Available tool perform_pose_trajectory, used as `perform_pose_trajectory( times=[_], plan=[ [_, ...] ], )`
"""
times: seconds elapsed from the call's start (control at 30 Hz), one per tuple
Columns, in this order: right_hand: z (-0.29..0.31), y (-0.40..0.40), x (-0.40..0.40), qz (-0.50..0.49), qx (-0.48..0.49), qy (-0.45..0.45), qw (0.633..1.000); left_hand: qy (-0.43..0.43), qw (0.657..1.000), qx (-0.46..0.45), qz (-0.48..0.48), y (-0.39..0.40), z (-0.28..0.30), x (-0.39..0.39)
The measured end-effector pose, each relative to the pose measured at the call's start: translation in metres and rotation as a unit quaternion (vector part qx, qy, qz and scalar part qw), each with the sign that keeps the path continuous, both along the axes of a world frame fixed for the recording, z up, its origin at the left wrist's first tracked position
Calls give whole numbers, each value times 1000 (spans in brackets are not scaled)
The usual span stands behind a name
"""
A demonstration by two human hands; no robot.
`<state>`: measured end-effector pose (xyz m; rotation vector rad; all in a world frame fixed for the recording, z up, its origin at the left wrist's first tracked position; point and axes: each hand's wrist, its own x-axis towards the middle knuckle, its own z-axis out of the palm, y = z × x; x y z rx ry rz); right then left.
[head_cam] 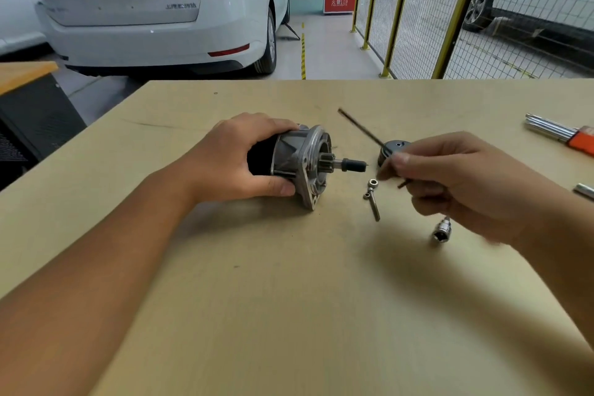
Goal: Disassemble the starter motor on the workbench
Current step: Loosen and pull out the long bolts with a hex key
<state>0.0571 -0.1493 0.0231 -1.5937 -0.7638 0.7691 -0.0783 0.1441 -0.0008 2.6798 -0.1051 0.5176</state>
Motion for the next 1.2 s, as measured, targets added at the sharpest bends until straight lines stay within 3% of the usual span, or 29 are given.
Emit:
perform_pose_trajectory(
  times=[0.1, 0.3, 0.53, 0.67, 0.87, 1.2],
  plan=[
    [-4, 6, -3, -18, 89, 95, 991, -19, 1000, -11, -5, -1, 0, 1],
    [-22, 25, -27, -36, 175, 109, 978, -33, 999, 16, 9, -11, 1, 4],
    [-36, 32, -29, -117, 140, 37, 982, -68, 997, 35, 18, -29, -2, 9],
    [-34, 31, -26, -111, 123, -23, 986, -81, 995, 51, 26, -38, -3, 9],
    [-35, 33, -25, -106, 81, -217, 967, -84, 995, 59, 19, -47, -4, 10],
    [-30, 24, -21, -63, 141, -155, 976, -76, 996, 46, -8, -41, -1, 10]
  ],
)
